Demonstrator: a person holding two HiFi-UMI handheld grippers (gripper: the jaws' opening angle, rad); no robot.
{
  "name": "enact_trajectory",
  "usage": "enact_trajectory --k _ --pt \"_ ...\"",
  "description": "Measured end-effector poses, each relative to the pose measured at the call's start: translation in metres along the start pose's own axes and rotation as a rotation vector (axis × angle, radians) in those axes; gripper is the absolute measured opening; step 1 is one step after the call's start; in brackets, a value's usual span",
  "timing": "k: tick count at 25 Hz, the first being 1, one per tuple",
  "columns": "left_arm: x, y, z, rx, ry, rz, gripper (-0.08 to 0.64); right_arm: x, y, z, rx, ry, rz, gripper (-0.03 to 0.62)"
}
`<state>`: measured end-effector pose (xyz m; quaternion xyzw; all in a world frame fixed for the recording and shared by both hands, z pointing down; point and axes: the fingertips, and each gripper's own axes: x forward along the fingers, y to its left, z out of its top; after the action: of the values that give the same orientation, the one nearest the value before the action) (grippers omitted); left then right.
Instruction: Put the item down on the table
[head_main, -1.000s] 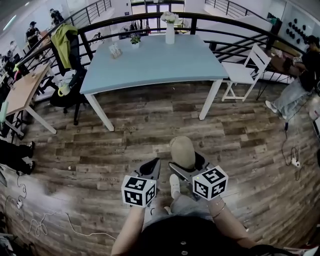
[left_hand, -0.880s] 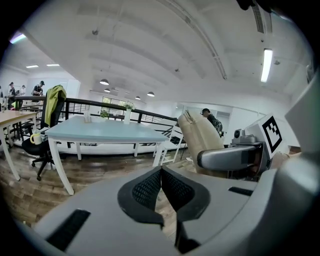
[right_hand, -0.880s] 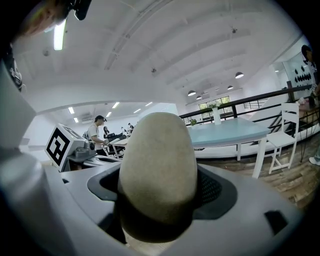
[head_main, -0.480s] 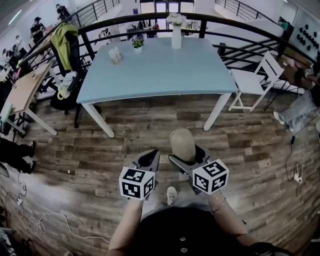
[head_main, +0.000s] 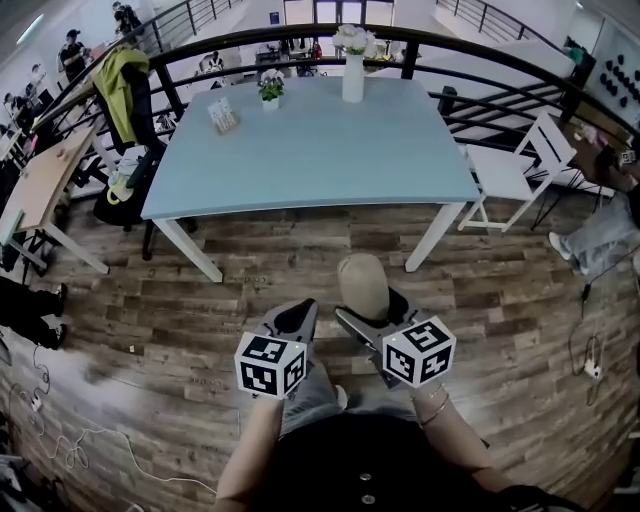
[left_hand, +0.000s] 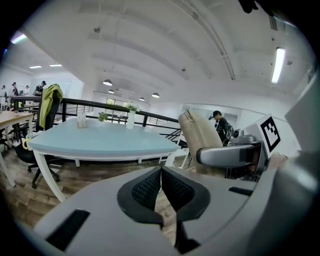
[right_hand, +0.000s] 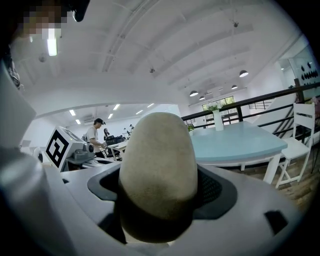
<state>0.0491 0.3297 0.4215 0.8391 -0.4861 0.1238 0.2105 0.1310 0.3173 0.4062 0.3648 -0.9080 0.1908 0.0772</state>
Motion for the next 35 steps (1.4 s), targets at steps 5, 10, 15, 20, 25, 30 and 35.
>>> enact_trajectory --k 5,10,15,20,25,30,35 --pt "0.027 0.014 0.009 0.004 0.013 -0.013 0.018 0.015 -0.023 0.002 0.020 0.003 -0.019 0.410" --pt "0.058 0.032 0.020 0.004 0.027 -0.040 0.018 0.043 -0.048 0.006 0.028 0.024 -0.038 0.410" --pt "0.091 0.067 0.045 0.014 0.040 -0.057 0.018 0.088 -0.075 0.025 0.030 0.040 -0.045 0.410" --pt "0.123 0.116 0.084 0.018 0.011 -0.050 0.018 0.140 -0.095 0.056 0.018 0.033 -0.046 0.410" --pt "0.159 0.157 0.119 0.029 -0.003 -0.070 0.018 0.186 -0.123 0.084 0.019 0.016 -0.077 0.410" --pt "0.190 0.191 0.139 0.027 0.003 -0.086 0.018 0.226 -0.145 0.104 0.021 0.004 -0.097 0.410" --pt "0.206 0.212 0.152 0.030 0.005 -0.102 0.018 0.253 -0.157 0.117 0.023 -0.002 -0.115 0.410"
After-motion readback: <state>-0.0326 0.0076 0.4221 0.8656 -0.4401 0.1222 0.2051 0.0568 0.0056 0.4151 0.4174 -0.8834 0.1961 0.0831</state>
